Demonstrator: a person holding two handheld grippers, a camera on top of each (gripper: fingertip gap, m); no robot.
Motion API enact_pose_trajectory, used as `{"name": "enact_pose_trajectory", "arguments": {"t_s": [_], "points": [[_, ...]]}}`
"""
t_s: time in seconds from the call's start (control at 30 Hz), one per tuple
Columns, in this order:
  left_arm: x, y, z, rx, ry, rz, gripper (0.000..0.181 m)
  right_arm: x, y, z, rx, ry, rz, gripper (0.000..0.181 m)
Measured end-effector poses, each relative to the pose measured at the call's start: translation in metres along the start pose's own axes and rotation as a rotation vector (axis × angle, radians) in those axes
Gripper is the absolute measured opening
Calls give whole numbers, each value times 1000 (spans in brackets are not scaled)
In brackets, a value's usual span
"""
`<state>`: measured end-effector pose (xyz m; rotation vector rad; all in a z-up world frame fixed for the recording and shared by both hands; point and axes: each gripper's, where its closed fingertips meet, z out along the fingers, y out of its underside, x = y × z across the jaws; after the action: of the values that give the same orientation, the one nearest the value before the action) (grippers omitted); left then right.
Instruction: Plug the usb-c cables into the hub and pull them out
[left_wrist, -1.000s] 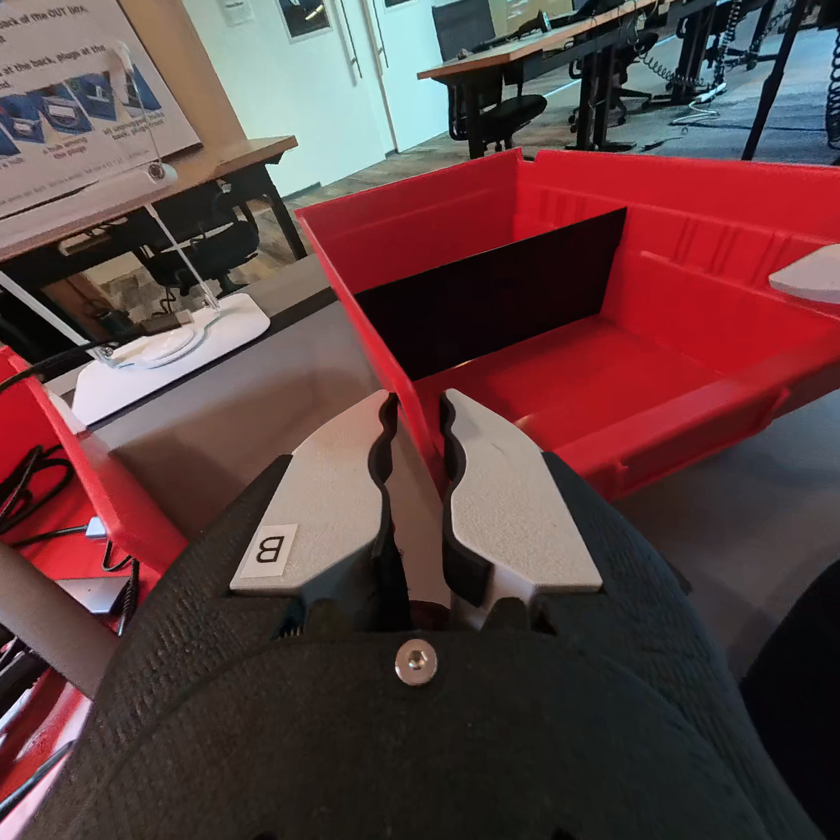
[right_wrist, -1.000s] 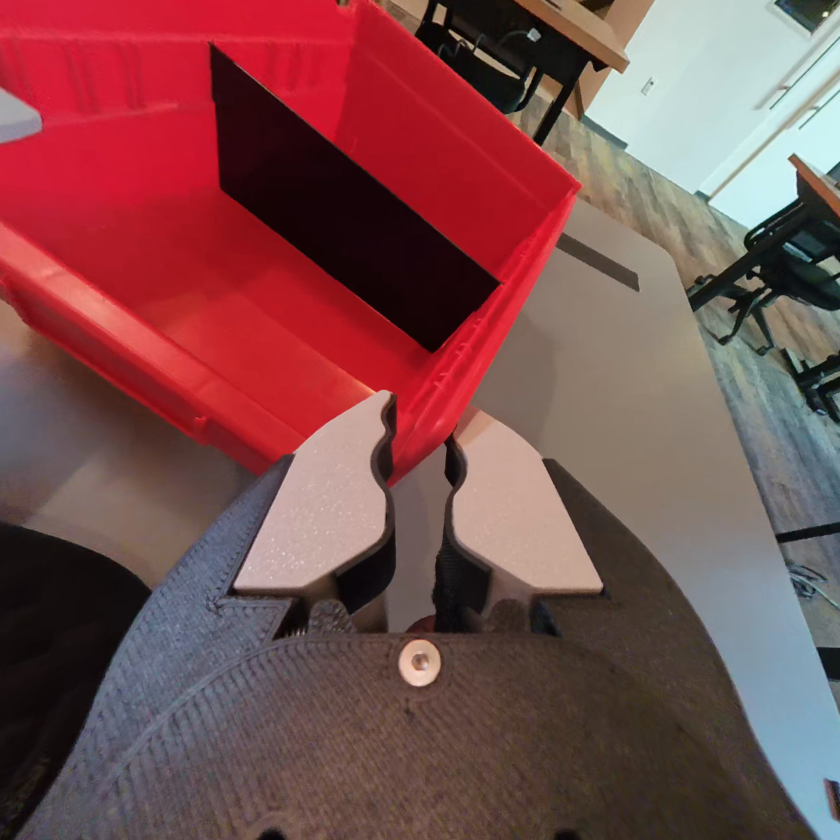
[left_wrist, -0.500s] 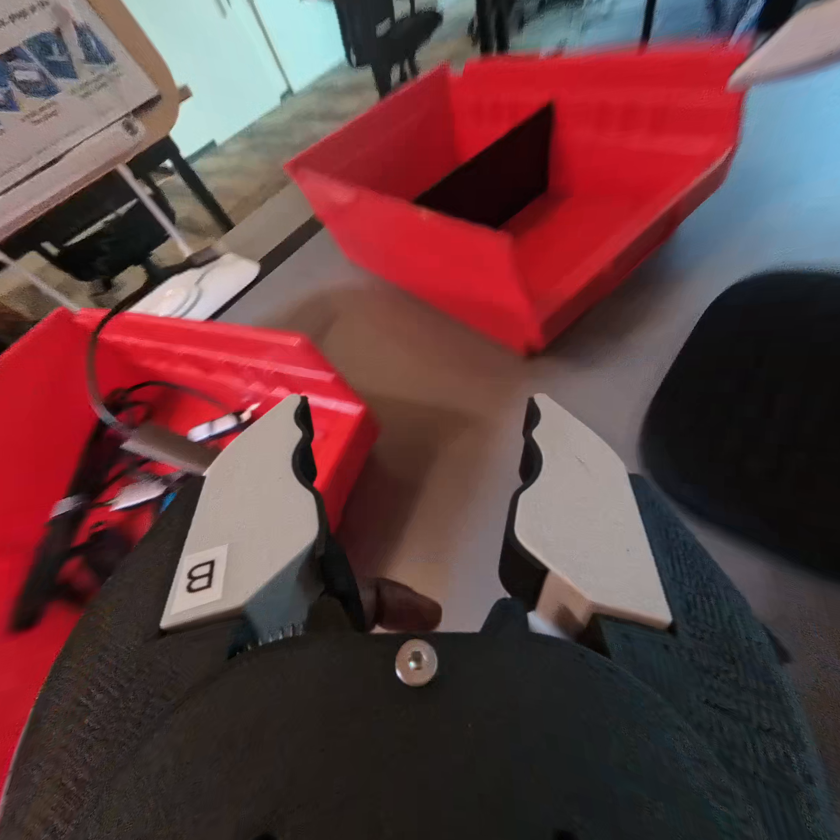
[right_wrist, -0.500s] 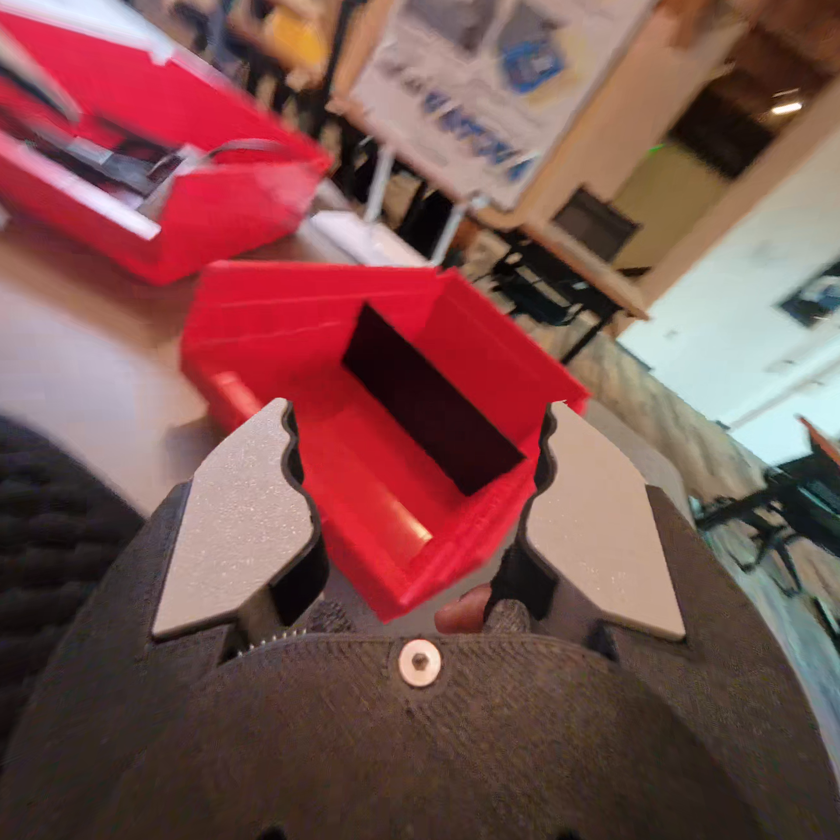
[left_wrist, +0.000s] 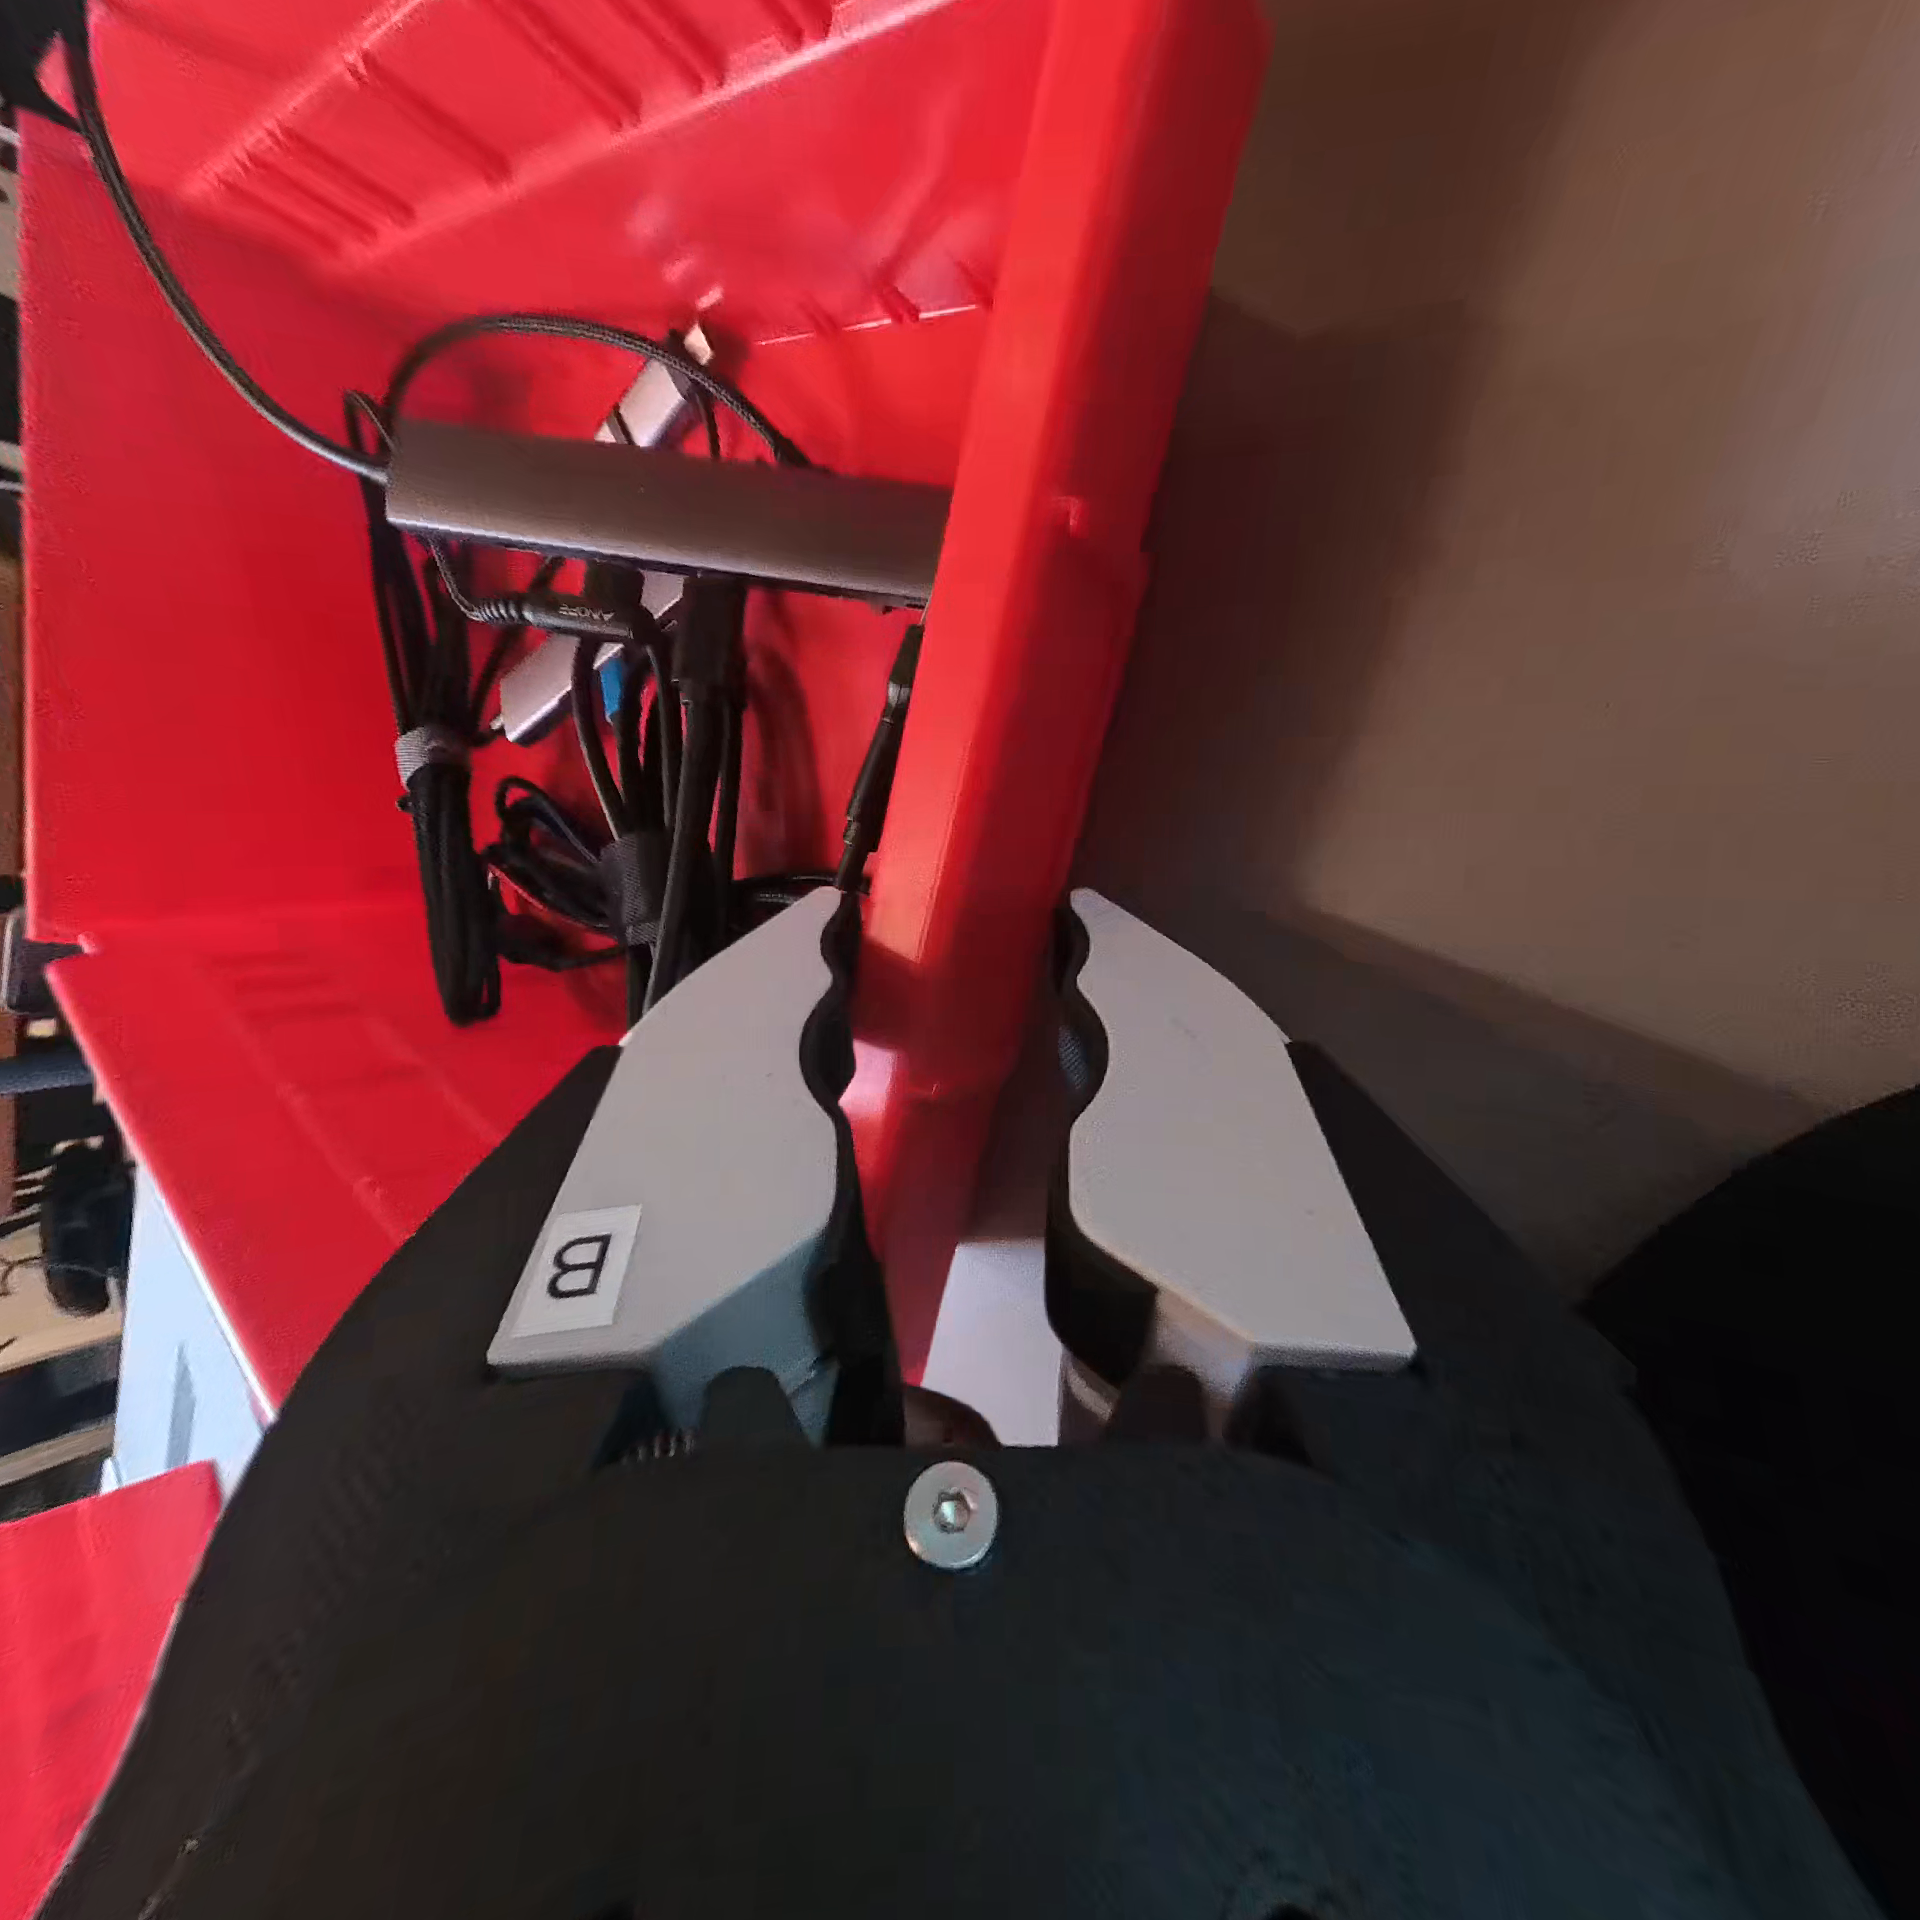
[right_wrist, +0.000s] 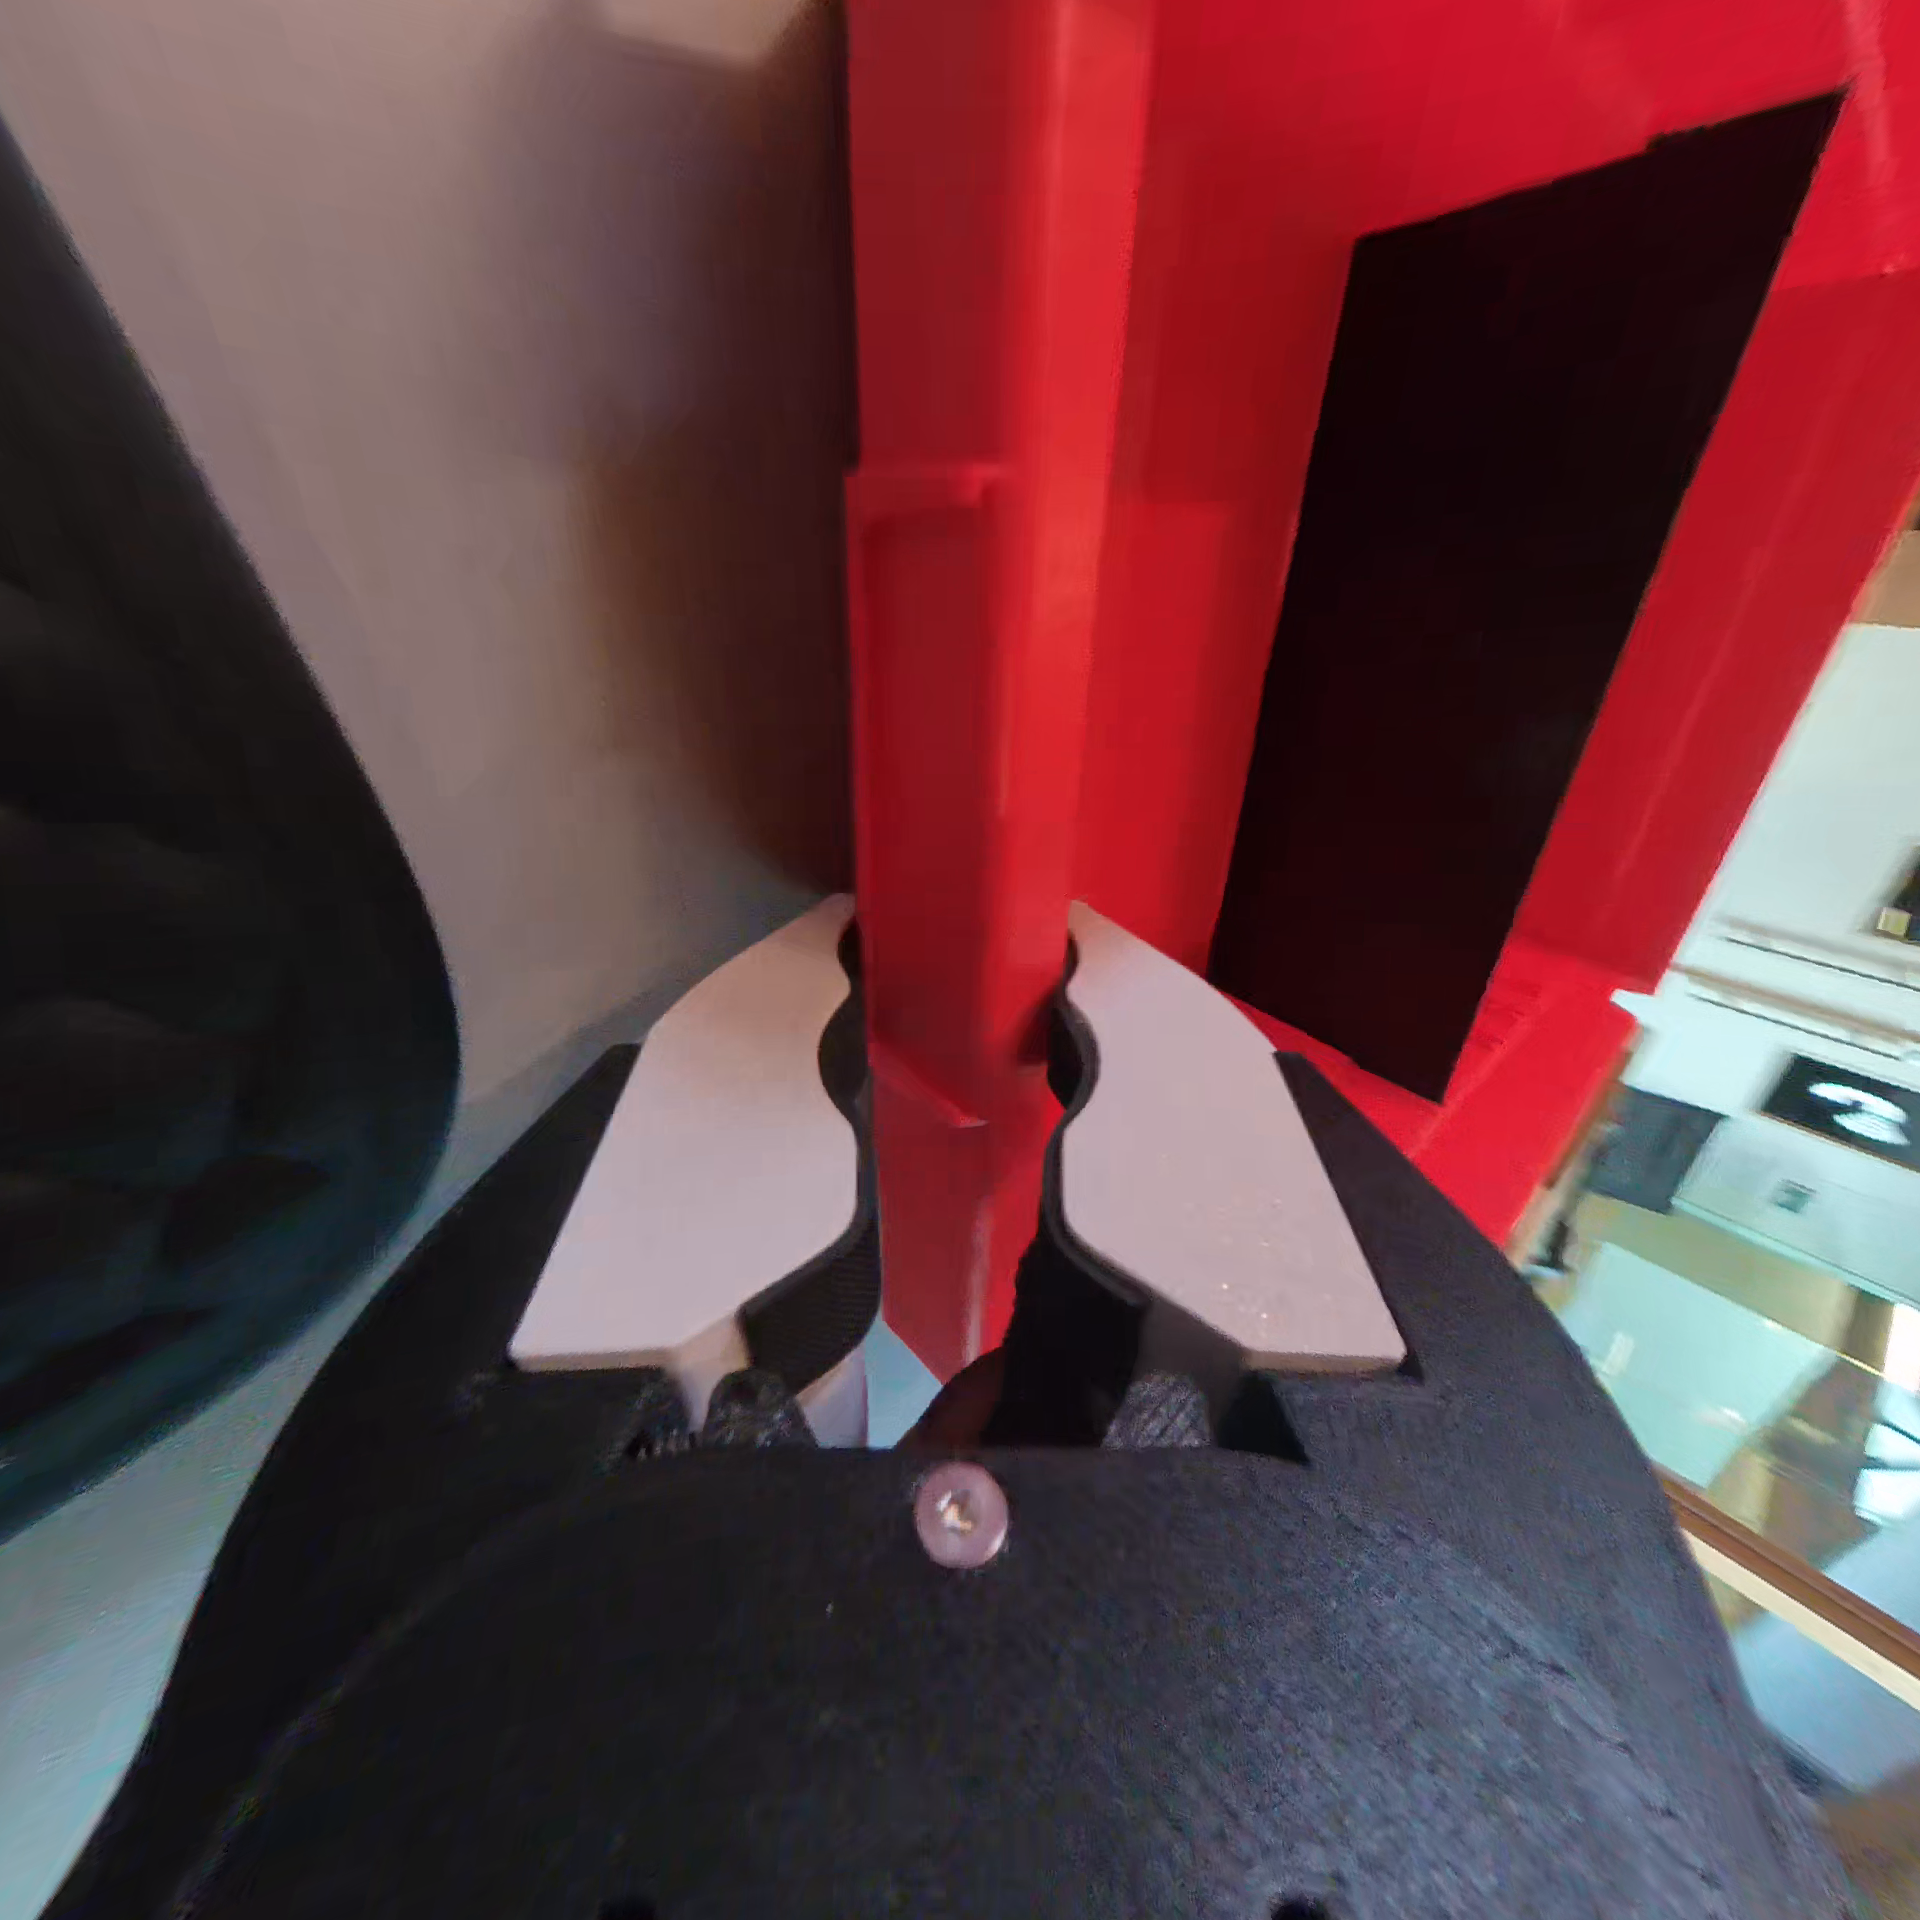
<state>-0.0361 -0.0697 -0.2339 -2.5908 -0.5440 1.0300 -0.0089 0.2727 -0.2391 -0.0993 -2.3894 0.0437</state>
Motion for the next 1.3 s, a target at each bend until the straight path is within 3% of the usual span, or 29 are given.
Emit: {"name": "enact_pose_trajectory", "arguments": {"t_s": [0.3,0.57,0.93,1.13,1.3], "points": [[-12,47,-16,-46,63,24,37,-1,26,-2,-48,20,18,30],[-23,111,-44,-98,63,40,36,-4,53,-7,-103,22,54,31],[-35,199,-86,-129,96,76,36,-16,114,-22,-163,-4,48,30],[-33,229,-104,-131,136,91,37,-24,138,-31,-206,-40,7,30],[-32,232,-107,-108,132,91,37,-26,139,-33,-194,-41,7,30]]}}
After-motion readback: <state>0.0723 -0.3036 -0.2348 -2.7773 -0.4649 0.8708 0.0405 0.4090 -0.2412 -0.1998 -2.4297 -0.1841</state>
